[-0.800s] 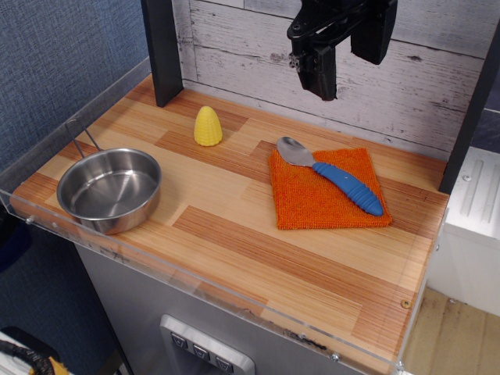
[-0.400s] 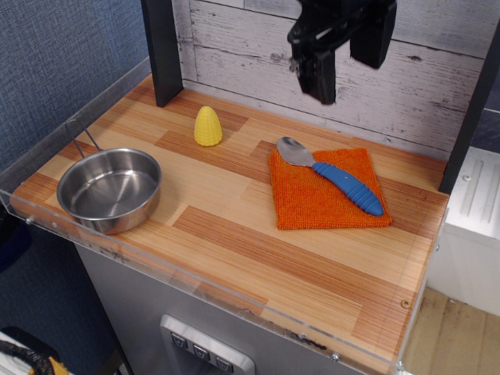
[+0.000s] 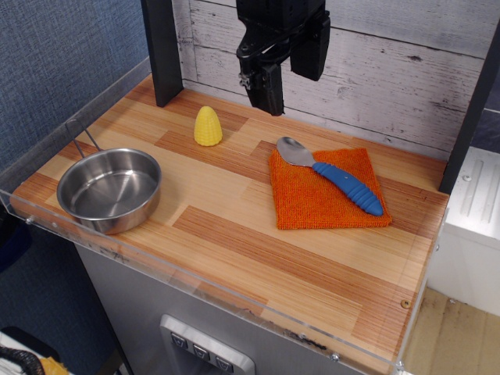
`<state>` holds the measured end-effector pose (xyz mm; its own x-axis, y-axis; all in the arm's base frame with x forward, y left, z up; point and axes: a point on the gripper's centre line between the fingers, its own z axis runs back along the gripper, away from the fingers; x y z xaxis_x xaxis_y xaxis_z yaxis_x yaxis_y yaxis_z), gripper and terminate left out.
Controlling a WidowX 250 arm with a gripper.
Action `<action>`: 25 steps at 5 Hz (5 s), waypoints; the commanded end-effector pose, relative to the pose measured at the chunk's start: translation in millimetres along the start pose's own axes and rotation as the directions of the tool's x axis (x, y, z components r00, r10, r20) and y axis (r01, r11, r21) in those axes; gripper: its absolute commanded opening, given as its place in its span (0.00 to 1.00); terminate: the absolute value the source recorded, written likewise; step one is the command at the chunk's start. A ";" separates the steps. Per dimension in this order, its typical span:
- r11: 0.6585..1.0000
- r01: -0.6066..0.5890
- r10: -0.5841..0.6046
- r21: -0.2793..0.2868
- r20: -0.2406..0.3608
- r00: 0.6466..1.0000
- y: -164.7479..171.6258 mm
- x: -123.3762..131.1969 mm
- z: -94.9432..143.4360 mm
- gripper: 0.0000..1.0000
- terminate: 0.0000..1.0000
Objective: Put the food close to the near corner of the table.
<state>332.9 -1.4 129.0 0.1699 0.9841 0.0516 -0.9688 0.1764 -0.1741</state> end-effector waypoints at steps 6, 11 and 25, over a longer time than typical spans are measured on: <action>0.956 -0.287 0.292 -0.059 0.087 0.953 -19.9 101.5 -62.3 1.00 0.00; 0.951 -0.308 0.301 0.042 0.118 0.946 -2.3 121.6 -99.5 1.00 0.00; 0.777 0.629 -0.629 -0.023 0.029 0.777 78.4 -65.6 -17.4 0.00 0.00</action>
<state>252.3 -63.4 82.2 0.7434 0.6515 0.1514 -0.6458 0.7581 -0.0911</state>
